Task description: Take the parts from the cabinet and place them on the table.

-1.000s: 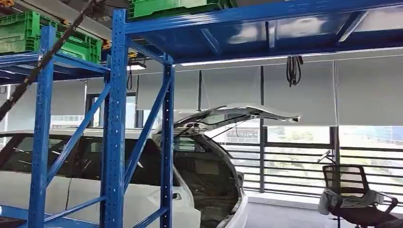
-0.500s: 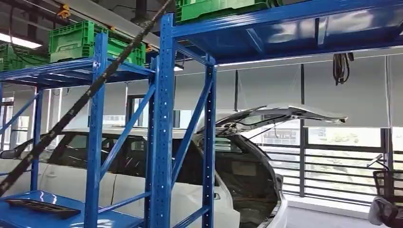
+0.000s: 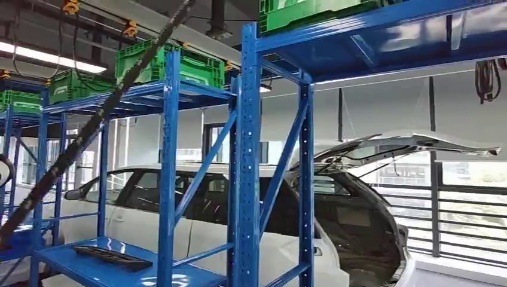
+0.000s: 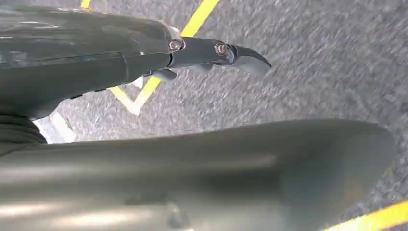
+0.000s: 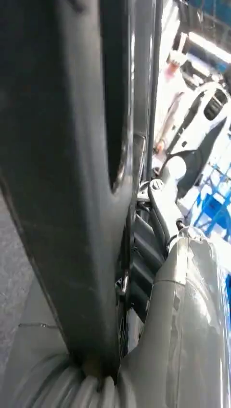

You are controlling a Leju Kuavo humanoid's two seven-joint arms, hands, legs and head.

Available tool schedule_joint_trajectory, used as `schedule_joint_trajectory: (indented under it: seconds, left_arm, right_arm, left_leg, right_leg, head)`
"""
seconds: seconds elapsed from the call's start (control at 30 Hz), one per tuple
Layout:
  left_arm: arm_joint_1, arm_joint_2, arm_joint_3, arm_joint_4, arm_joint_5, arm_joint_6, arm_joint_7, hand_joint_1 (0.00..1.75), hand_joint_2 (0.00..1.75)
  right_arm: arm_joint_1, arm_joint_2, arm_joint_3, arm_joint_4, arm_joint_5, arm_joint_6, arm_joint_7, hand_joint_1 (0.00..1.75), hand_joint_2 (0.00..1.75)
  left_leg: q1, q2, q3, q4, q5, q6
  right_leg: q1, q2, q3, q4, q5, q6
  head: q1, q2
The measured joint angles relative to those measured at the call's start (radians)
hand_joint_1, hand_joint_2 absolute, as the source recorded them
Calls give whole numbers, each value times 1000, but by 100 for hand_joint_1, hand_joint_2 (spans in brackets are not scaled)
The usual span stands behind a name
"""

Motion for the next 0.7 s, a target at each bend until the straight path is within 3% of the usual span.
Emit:
schedule_joint_trajectory:
  seconds: [0.07,0.1,0.17,0.2,0.23,0.3,0.33,0.37,0.4,0.5,0.53,0.57,0.6,0.67,0.7]
  left_arm:
    - [-4,-2,0,0,2,-8,-16,0,175]
    - [-11,-2,0,0,2,-13,-22,0,175]
    - [-17,-1,0,0,1,-18,-30,0,175]
    - [-17,-2,-1,0,0,-19,-31,0,175]
    - [-14,-2,-1,0,-3,-18,-30,0,175]
    - [-13,-1,-1,0,-7,-16,-29,0,175]
    - [-15,-1,-1,0,-8,-14,-29,0,175]
    - [-19,-2,-2,0,-10,-13,-29,0,175]
    - [-22,-2,-2,0,-10,-10,-30,0,175]
    - [-16,-2,-2,0,-13,-4,-29,0,175]
    - [-14,-2,-2,0,-14,-3,-29,0,175]
    - [-16,-2,-2,0,-15,-3,-29,0,175]
    - [-19,-2,-2,0,-16,-4,-29,0,175]
    - [-23,-2,-2,0,-18,-4,-29,0,175]
    - [-22,-2,-2,0,-19,-4,-29,0,175]
  right_arm:
    - [-14,18,6,3,2,9,3,175,175]
    - [-19,22,11,7,3,11,5,175,175]
    - [-20,26,21,19,5,12,10,175,175]
    - [-20,32,27,25,5,13,11,175,175]
    - [-22,36,32,29,3,13,13,175,175]
    - [-27,42,38,34,-1,13,15,175,175]
    - [-32,43,42,35,-2,13,17,175,175]
    - [-34,43,45,35,-3,13,17,175,175]
    - [-36,42,47,36,-3,13,18,175,175]
    - [-36,43,58,38,-3,13,18,175,175]
    - [-36,43,62,38,-3,13,17,175,175]
    - [-36,44,65,37,-3,13,17,175,175]
    - [-35,44,68,37,-3,13,17,175,175]
    - [-33,44,75,39,-3,13,17,175,175]
    - [-33,44,78,40,-2,13,17,175,175]
  left_leg:
    - [-2,60,-19,37,-41,-8]
    - [2,80,-49,105,-81,-16]
    - [9,94,-116,257,-143,-29]
    - [14,97,-132,295,-147,-34]
    - [19,101,-119,275,-127,-39]
    - [26,114,-43,133,-52,-45]
    - [26,138,6,43,-14,-46]
    - [16,168,26,7,-24,-46]
    - [17,160,21,3,-21,-25]
    - [11,137,14,7,-21,-5]
    - [16,132,17,2,-17,4]
    - [16,125,16,2,-16,9]
    - [16,118,15,2,-15,14]
    - [11,99,15,2,-14,20]
    - [8,90,15,2,-14,20]
  right_leg:
    - [-7,-22,3,-17,12,-9]
    - [-7,-35,2,-17,12,-9]
    - [-6,-62,1,-15,11,-8]
    - [-6,-74,0,-14,11,-8]
    - [-7,-84,0,-13,10,-6]
    - [-8,-101,1,-8,5,2]
    - [-10,-109,2,-3,0,9]
    - [-2,-116,0,2,-5,18]
    - [1,-123,-3,7,-7,22]
    - [-1,-146,3,4,-7,34]
    - [-6,-135,2,9,-20,42]
    - [-8,-90,-10,42,-49,44]
    - [-9,-66,-37,107,-88,43]
    - [-9,-50,-115,280,-160,43]
    - [-8,-48,-140,329,-166,41]
  head:
    - [1,0]
    - [1,0]
    - [1,0]
    - [1,0]
    - [1,0]
    - [1,0]
    - [1,0]
    - [1,0]
    - [0,0]
    - [0,0]
    - [0,0]
    - [0,0]
    - [0,0]
    - [0,0]
    - [0,0]
